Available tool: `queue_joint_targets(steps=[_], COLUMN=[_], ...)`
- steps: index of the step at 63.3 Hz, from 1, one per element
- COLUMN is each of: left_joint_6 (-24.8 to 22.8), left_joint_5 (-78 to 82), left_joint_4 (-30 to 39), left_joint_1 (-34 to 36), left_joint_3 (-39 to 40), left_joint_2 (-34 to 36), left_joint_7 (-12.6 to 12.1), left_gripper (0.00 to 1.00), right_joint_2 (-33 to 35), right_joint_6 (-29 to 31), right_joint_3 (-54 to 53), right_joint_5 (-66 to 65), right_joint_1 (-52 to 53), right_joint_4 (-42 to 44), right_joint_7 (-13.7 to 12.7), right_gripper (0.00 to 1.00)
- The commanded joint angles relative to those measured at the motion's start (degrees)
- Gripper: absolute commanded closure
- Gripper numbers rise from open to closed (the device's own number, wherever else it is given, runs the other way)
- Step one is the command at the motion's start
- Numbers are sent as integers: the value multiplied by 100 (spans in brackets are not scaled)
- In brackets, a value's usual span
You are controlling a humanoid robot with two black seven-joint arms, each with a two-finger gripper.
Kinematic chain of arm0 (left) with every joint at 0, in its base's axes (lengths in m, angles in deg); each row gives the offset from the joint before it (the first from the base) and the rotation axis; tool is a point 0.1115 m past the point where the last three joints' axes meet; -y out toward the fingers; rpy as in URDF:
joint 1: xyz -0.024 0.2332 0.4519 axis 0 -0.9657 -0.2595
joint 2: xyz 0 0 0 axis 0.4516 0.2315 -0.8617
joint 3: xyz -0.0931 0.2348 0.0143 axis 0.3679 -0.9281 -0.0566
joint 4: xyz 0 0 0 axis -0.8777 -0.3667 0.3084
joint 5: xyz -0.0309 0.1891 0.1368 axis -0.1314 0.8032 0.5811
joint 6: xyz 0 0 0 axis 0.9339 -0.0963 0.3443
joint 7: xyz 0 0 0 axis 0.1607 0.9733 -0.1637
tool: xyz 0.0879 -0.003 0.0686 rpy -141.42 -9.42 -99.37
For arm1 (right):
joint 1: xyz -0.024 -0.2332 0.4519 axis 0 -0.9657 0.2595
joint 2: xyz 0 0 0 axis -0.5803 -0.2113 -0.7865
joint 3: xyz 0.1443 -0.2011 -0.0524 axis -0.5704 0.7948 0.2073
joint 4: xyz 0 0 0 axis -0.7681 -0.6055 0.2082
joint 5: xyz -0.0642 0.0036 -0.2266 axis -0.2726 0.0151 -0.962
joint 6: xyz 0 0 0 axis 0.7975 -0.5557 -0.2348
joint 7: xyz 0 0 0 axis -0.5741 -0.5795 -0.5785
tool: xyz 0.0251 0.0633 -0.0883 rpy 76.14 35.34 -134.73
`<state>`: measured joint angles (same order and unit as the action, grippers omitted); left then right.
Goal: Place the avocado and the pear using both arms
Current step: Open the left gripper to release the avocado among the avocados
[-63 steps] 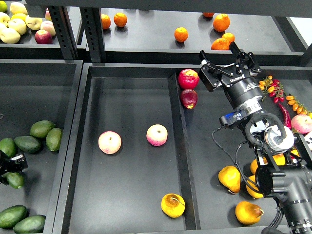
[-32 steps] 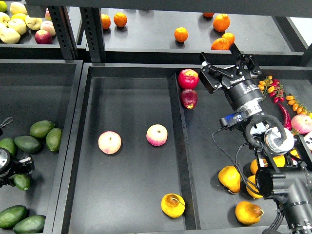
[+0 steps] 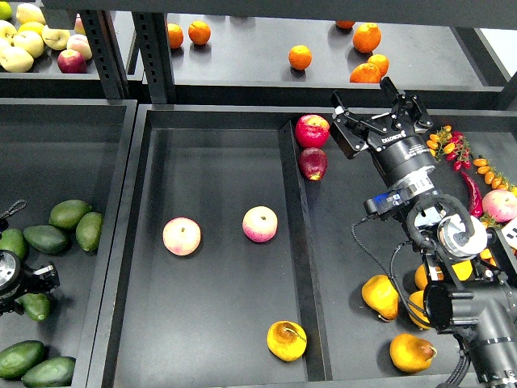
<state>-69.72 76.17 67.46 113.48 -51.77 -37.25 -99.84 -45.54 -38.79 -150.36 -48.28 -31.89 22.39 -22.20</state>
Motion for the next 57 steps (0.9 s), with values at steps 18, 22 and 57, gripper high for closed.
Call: queue_joint_targets(steps=[18,22,57], left_joint_6=[0,0,0], left_joint_5=[-5,-5,145], left_joint_4=[9,9,79], left_joint_1=[-23,-14,65], left_joint_3=[-36,-36,26], left_joint_2=[0,0,123], left_joint_7=[0,0,0], left_gripper=[22,16,1], right_joint_2=[0,0,0], right_joint_6=[9,9,9], right_joint_3=[1,1,1], right_joint_5=[0,0,0], right_joint_1=[-66,-75,-181], right_joint_4=[4,4,-5], right_joint_7=[0,0,0], right_gripper=[0,0,0])
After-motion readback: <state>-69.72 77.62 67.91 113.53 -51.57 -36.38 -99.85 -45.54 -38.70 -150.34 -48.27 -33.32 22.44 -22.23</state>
